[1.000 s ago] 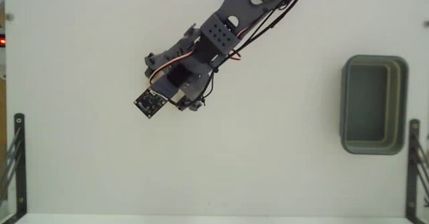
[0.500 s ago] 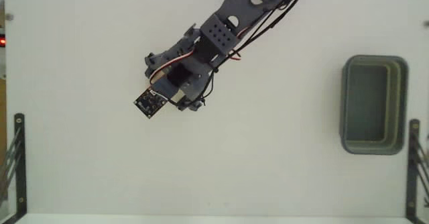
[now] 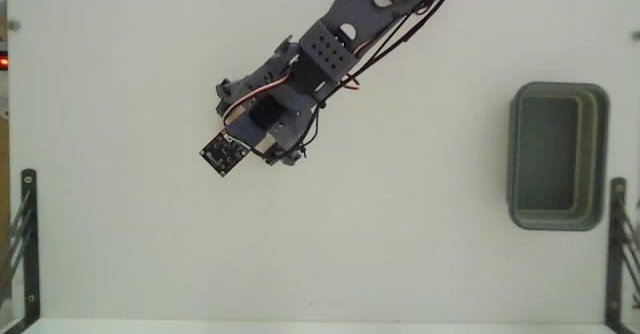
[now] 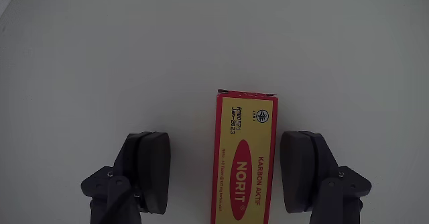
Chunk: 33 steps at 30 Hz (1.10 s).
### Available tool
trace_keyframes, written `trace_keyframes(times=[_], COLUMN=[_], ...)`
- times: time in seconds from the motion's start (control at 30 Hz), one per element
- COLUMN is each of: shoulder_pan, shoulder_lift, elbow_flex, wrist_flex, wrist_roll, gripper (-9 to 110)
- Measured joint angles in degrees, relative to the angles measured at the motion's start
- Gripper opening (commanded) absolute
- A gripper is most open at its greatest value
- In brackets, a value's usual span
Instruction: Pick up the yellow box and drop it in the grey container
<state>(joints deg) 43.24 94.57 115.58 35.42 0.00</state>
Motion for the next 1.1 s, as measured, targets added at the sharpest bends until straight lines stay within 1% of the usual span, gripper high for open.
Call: trace_keyframes(times=[1.1], shoulder_pan=[-0.1], shoulder_lift=[0.0], elbow_flex=[0.0], wrist_flex=[0.0], wrist_roll=[0.0], gripper=[95])
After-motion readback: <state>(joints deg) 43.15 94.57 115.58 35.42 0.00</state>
